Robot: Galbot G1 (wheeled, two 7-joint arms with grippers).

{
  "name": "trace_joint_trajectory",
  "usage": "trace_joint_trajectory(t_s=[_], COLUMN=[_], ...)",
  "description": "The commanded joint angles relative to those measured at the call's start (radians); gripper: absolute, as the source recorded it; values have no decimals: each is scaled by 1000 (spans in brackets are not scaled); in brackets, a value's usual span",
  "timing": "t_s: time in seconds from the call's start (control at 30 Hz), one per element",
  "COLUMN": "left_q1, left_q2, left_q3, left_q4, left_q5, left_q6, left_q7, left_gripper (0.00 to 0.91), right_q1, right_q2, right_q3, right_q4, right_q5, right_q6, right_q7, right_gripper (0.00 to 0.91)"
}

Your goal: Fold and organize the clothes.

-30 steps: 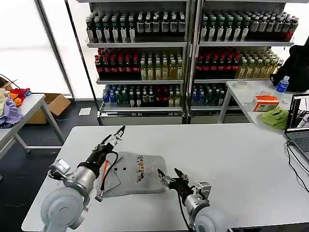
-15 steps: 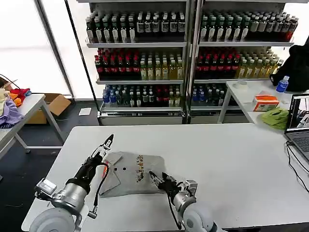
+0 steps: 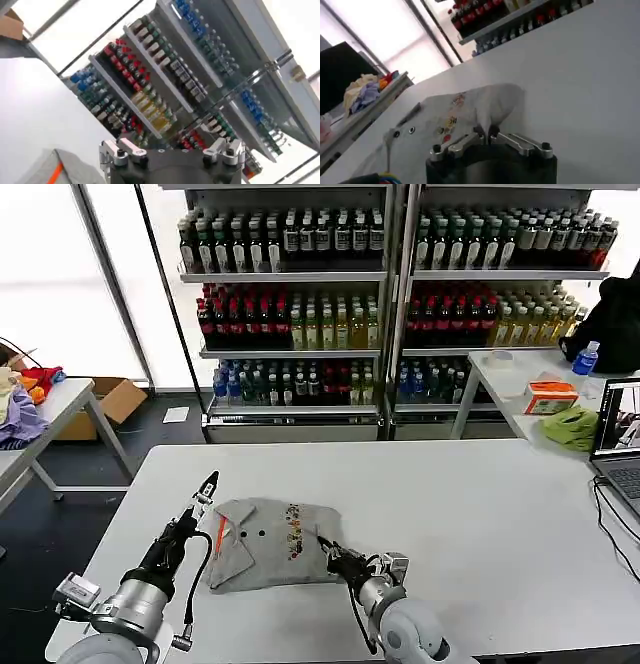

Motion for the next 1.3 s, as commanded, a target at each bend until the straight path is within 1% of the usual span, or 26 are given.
trace_joint_trajectory(t_s=[0.03, 0.13, 0.17, 0.3, 0.37, 0.4, 0.43, 0.47, 0.5, 0.57, 0.63, 0.7, 0.8, 0.87, 0.93, 0.97, 1.0, 1.03, 1.13, 1.17, 1.2, 1.23, 1.27, 1.3], left_q1=[24, 21, 18, 13, 7, 5, 4, 5, 8, 13, 18, 27, 34, 37, 39, 40, 41, 41, 48, 53, 62, 67, 78, 95], left_q2=[-22, -25, -26, -25, -26, -27, -28, -27, -26, -24, -20, -18, -19, -19, -18, -18, -18, -18, -19, -19, -18, -15, -9, -1], left_q3=[-18, -20, -21, -18, -17, -16, -16, -15, -16, -23, -34, -43, -52, -54, -55, -53, -51, -50, -50, -52, -57, -64, -76, -86], left_q4=[-11, -9, -7, -2, 1, 2, 2, -1, -3, -9, -10, -13, -22, -33, -41, -43, -44, -44, -54, -59, -58, -57, -56, -51], left_q5=[1, 1, 0, 0, 1, 1, 1, 1, 1, -1, -3, -6, -8, -9, -9, -9, -8, -7, -1, 15, 66, 117, 217, 334], left_q6=[-1, -2, -2, -2, -2, -2, -2, -2, -1, -1, -1, 0, 0, 0, 0, 0, 0, 0, 7, 16, 15, 14, 15, -1], left_q7=[2, 4, 3, 4, 4, 3, 2, 2, 3, 4, 4, 5, 6, 6, 7, 7, 6, 6, 14, 39, 78, 100, 146, 205], left_gripper=[907, 907, 907, 907, 907, 907, 907, 907, 907, 907, 907, 907, 907, 907, 907, 907, 907, 907, 907, 907, 907, 907, 907, 907], right_q1=[-54, -82, -91, -106, -105, -105, -105, -113, -121, -127, -133, -141, -156, -157, -147, -130, -115, -102, -52, -37, -35, -37, -52, -61], right_q2=[-107, -168, -198, -274, -288, -289, -291, -293, -290, -287, -291, -295, -290, -282, -281, -273, -262, -253, -198, -170, -157, -152, -146, -146], right_q3=[116, 188, 216, 272, 283, 284, 283, 281, 280, 289, 311, 332, 379, 404, 403, 384, 363, 343, 266, 236, 221, 218, 223, 228], right_q4=[90, 126, 140, 166, 164, 168, 168, 176, 181, 187, 191, 215, 269, 282, 285, 278, 273, 272, 260, 250, 246, 247, 255, 259], right_q5=[-33, -39, -53, -115, -140, -150, -154, -178, -209, -197, -161, -147, -150, -177, -172, -179, -192, -212, -290, -341, -392, -409, -432, -434], right_q6=[-47, -86, -113, -175, -215, -224, -225, -226, -225, -225, -225, -225, -224, -223, -216, -167, -135, -106, -9, 30, 65, 90, 114, 116], right_q7=[9, 8, 6, -3, 2, 16, 18, 28, 39, 67, 61, 65, 75, 85, 81, 65, 46, 39, 5, -1, -12, -18, -24, -26], right_gripper=[0, 0, 0, 0, 0, 0, 0, 464, 907, 907, 907, 907, 907, 907, 907, 907, 907, 907, 907, 907, 907, 907, 907, 907])
